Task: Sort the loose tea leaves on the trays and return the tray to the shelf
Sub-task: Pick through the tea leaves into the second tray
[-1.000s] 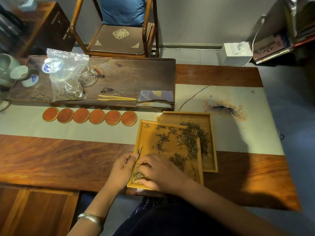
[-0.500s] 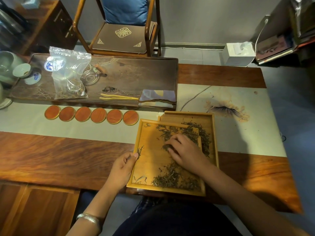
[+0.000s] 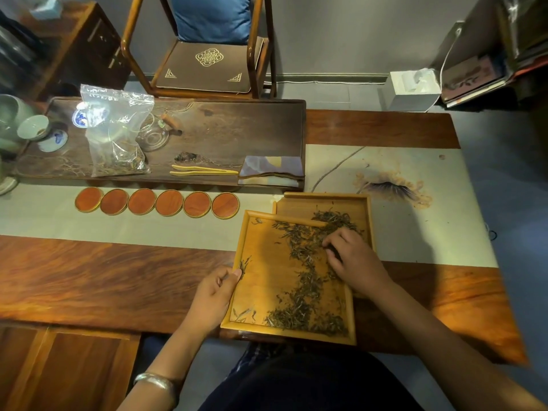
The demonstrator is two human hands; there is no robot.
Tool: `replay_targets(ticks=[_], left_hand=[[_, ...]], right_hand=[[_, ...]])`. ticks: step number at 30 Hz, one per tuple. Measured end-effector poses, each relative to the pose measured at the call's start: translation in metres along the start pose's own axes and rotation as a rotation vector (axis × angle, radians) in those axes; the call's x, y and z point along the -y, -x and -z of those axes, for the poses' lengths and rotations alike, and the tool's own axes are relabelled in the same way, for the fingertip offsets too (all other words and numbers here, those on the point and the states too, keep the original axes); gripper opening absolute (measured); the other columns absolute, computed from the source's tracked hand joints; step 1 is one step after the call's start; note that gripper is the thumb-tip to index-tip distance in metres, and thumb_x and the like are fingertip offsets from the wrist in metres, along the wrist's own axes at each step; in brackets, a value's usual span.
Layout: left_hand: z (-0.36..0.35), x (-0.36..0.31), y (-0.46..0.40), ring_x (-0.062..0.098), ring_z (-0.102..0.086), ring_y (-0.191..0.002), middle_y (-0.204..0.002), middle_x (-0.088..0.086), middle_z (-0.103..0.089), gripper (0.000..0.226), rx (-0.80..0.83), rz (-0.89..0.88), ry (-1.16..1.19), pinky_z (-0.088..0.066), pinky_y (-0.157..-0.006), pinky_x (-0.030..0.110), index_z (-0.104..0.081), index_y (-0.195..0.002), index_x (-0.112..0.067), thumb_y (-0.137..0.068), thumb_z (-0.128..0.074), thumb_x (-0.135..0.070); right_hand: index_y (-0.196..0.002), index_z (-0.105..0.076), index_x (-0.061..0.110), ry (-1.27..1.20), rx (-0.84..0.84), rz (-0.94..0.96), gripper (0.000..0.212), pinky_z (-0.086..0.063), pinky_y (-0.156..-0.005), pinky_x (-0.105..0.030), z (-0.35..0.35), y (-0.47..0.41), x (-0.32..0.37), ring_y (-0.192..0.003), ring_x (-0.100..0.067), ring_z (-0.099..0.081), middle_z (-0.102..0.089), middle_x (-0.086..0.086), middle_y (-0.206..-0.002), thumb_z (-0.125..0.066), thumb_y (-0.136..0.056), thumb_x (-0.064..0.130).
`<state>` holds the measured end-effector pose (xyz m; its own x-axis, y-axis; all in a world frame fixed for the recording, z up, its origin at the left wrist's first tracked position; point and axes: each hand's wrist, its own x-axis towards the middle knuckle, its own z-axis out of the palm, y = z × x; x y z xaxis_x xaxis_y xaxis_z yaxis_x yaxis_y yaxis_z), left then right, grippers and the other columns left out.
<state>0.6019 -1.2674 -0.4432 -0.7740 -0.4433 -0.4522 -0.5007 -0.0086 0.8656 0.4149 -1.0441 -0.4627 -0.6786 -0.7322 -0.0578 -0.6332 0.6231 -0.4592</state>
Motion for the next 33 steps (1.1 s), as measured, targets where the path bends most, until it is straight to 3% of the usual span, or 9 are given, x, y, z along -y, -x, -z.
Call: replay_targets(ticks=[10, 12, 16, 19, 28, 33], left_hand=[[0.007, 0.001, 0.010, 0.004, -0.053, -0.051, -0.056, -0.006, -0.059, 0.028, -0.024, 0.015, 0.008, -0.041, -0.049, 0.015, -0.062, -0.076, -0.008, -0.099, -0.048, -0.017], [0.007, 0.000, 0.012, 0.004, -0.053, -0.051, -0.057, -0.006, -0.058, 0.028, -0.034, 0.019, 0.018, -0.041, -0.049, 0.015, -0.062, -0.077, -0.005, -0.098, -0.048, -0.016], [0.004, -0.004, 0.015, 0.002, -0.052, -0.049, -0.055, -0.006, -0.057, 0.028, -0.044, 0.024, 0.031, -0.040, -0.048, 0.013, -0.060, -0.075, -0.005, -0.099, -0.047, -0.013], [0.003, -0.006, 0.016, 0.002, -0.052, -0.048, -0.054, -0.007, -0.057, 0.028, -0.045, 0.025, 0.024, -0.039, -0.048, 0.013, -0.060, -0.075, -0.006, -0.099, -0.048, -0.014], [0.009, 0.000, 0.018, 0.004, -0.054, -0.051, -0.061, 0.001, -0.059, 0.028, -0.082, 0.048, 0.007, -0.041, -0.048, 0.014, -0.063, -0.081, 0.002, -0.098, -0.049, -0.015], [0.013, 0.005, 0.017, 0.010, -0.058, -0.057, -0.068, 0.008, -0.062, 0.029, -0.074, 0.073, 0.011, -0.045, -0.053, 0.019, -0.064, -0.089, 0.006, -0.098, -0.049, -0.017]], right_hand=[[-0.106, -0.061, 0.014, -0.032, -0.118, -0.169, 0.016, -0.040, -0.072, -0.025, 0.003, -0.029, -0.004, -0.095, -0.018, -0.050, -0.051, -0.002, -0.099, -0.053, -0.092, 0.015], [-0.105, -0.062, 0.014, -0.058, -0.144, -0.084, 0.016, -0.043, -0.074, -0.025, 0.004, -0.027, 0.014, -0.093, -0.015, -0.050, -0.052, -0.001, -0.099, -0.055, -0.091, 0.018], [-0.113, -0.060, 0.015, -0.034, -0.028, 0.170, 0.025, -0.047, -0.082, -0.027, -0.008, -0.021, 0.056, -0.101, -0.015, -0.052, -0.055, -0.003, -0.111, -0.055, -0.092, 0.029], [-0.116, -0.059, 0.013, 0.009, 0.018, 0.227, 0.026, -0.049, -0.087, -0.030, -0.021, -0.022, 0.068, -0.106, -0.018, -0.051, -0.054, -0.005, -0.117, -0.053, -0.094, 0.027], [-0.118, -0.060, 0.015, 0.064, -0.002, 0.084, 0.026, -0.046, -0.081, -0.022, -0.018, -0.018, 0.025, -0.103, -0.014, -0.050, -0.053, -0.001, -0.114, -0.054, -0.093, 0.021], [-0.116, -0.061, 0.015, 0.019, -0.011, -0.040, 0.024, -0.047, -0.081, -0.026, -0.010, -0.012, -0.001, -0.103, -0.016, -0.049, -0.052, -0.002, -0.110, -0.052, -0.094, 0.021]])
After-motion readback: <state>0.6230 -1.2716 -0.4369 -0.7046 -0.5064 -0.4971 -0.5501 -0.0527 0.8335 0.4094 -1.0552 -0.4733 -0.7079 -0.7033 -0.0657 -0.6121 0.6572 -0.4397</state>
